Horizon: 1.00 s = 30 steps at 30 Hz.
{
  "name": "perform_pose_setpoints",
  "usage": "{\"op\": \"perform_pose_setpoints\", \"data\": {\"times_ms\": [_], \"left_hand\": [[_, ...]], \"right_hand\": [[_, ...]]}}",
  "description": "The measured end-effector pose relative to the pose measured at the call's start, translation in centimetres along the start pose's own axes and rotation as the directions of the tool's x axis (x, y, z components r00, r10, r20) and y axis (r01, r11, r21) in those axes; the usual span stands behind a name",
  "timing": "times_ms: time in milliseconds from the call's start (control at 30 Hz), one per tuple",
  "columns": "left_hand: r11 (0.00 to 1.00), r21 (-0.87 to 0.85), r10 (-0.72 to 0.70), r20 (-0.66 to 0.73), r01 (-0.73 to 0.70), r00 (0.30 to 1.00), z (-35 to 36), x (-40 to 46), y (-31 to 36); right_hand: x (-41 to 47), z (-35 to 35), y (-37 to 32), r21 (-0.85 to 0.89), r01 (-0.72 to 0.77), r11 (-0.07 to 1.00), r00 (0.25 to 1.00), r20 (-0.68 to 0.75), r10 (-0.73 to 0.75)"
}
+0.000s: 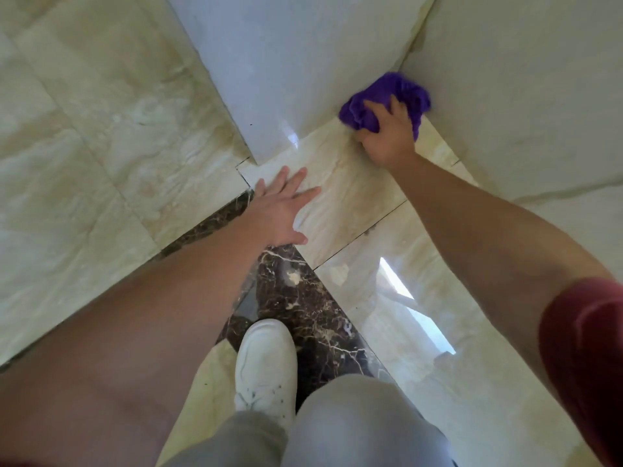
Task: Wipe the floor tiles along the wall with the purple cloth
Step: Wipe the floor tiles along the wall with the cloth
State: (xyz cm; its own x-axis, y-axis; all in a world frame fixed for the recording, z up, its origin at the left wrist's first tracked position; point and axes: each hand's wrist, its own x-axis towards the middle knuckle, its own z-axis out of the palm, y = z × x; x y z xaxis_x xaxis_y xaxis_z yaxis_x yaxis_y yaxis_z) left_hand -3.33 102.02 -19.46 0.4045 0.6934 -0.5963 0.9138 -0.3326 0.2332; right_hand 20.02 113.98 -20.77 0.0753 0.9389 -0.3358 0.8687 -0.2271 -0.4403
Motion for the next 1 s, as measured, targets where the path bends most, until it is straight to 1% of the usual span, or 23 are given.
{"op": "perform_pose_setpoints", "data": {"times_ms": [33, 100, 133, 200, 267, 333, 433, 500, 633, 733, 800, 900, 1000], "left_hand": [[0.999, 0.025, -0.027, -0.023, 0.028, 0.999, 0.8, -1.0, -0.9], [0.991, 0.048, -0.125, -0.072, 0.129, 0.990, 2.5, -3.7, -3.2], [0.982, 0.031, -0.183, -0.094, 0.187, 0.979, 3.3, -5.3, -4.4], [0.966, -0.014, -0.260, -0.099, 0.259, 0.961, 4.4, -7.8, -6.7], [0.955, -0.030, -0.296, -0.066, 0.295, 0.953, 5.1, -10.3, -8.2], [0.940, -0.051, -0.337, -0.022, 0.336, 0.941, 5.8, -12.6, -9.1], [0.918, -0.073, -0.389, 0.016, 0.389, 0.921, 6.7, -14.7, -9.6], [0.902, -0.104, -0.417, 0.028, 0.418, 0.908, 7.2, -15.3, -10.0], [0.900, -0.153, -0.401, 0.070, 0.407, 0.913, 8.3, -15.0, -10.3], [0.900, -0.189, -0.382, 0.094, 0.393, 0.919, 8.2, -15.0, -11.0], [0.897, -0.202, -0.371, 0.138, 0.392, 0.919, 7.4, -15.0, -11.3], [0.896, -0.210, -0.357, 0.181, 0.391, 0.916, 6.5, -15.4, -11.5], [0.901, -0.198, -0.353, 0.178, 0.385, 0.918, 5.4, -15.3, -11.6]], "right_hand": [[-0.8, 0.8, -0.9, -0.017, 0.014, 1.000, 1.000, 0.011, -0.014], [-3.3, 2.7, -2.6, -0.041, 0.098, 0.994, 0.995, 0.030, -0.097], [-4.8, 3.5, -3.3, -0.054, 0.149, 0.987, 0.988, 0.053, -0.146], [-6.8, 4.8, -4.3, -0.079, 0.220, 0.972, 0.970, 0.125, -0.209], [-7.5, 5.1, -4.7, -0.123, 0.274, 0.954, 0.944, 0.226, -0.242], [-6.9, 4.2, -4.7, -0.170, 0.318, 0.933, 0.919, 0.296, -0.260], [-4.6, 2.5, -3.6, -0.270, 0.384, 0.883, 0.904, 0.304, -0.300], [-3.7, 2.5, -3.3, -0.286, 0.368, 0.885, 0.911, 0.302, -0.281], [-3.6, 3.3, -3.1, -0.349, 0.341, 0.873, 0.929, 0.267, -0.256], [-5.4, 4.0, -4.6, -0.345, 0.289, 0.893, 0.949, 0.227, -0.220], [-8.0, 5.4, -6.6, -0.319, 0.290, 0.902, 0.941, 0.265, -0.209], [-12.1, 9.2, -10.5, -0.321, 0.409, 0.854, 0.879, 0.390, -0.275], [-12.8, 9.5, -12.1, -0.327, 0.436, 0.838, 0.855, 0.442, -0.272]]}}
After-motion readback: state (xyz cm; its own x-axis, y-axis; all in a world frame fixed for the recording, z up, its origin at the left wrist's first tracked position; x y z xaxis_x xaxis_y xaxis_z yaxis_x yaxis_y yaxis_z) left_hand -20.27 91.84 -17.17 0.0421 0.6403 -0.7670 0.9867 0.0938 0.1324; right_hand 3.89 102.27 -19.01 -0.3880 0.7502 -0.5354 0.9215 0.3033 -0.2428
